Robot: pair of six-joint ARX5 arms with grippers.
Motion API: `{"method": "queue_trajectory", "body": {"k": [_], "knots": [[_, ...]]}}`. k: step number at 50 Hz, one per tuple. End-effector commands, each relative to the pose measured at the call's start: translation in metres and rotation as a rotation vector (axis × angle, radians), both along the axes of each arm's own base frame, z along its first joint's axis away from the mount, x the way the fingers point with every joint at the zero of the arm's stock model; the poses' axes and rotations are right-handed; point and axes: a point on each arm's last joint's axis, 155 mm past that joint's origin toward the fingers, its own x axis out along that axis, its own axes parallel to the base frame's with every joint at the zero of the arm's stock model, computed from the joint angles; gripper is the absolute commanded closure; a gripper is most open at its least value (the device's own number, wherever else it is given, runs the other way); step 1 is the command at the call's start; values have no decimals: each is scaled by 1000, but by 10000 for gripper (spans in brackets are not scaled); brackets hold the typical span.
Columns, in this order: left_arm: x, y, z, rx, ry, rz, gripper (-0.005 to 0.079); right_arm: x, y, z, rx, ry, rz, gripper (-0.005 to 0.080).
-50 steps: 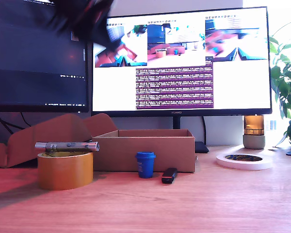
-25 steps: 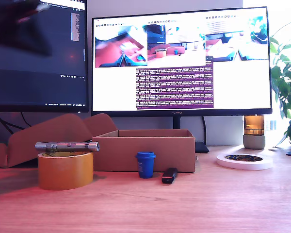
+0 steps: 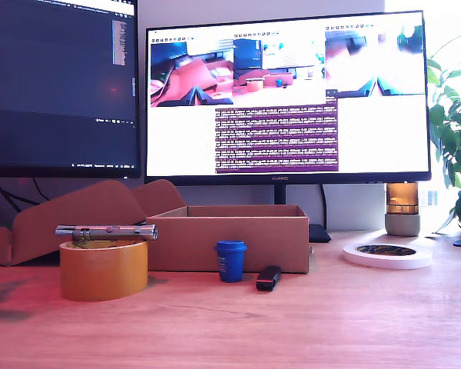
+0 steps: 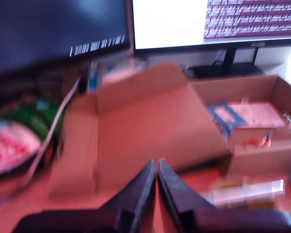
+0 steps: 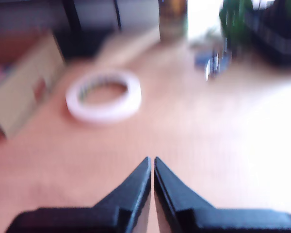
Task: Pick up the scissors and place it inside the cardboard box
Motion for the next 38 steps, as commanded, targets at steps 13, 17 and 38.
{"method": "queue_trajectory", "body": {"k": [13,17,38], "knots": [[-26,11,-36,-56,-20,64,762,-6,-1,-12,0,52,-3,763],[-31,13,-41,-79,-25,76,762,-6,-1,-12,0,52,-3,763],[-49,18,-45,-91,-21,99,762,-6,-1,-12,0,52,-3,763]]}}
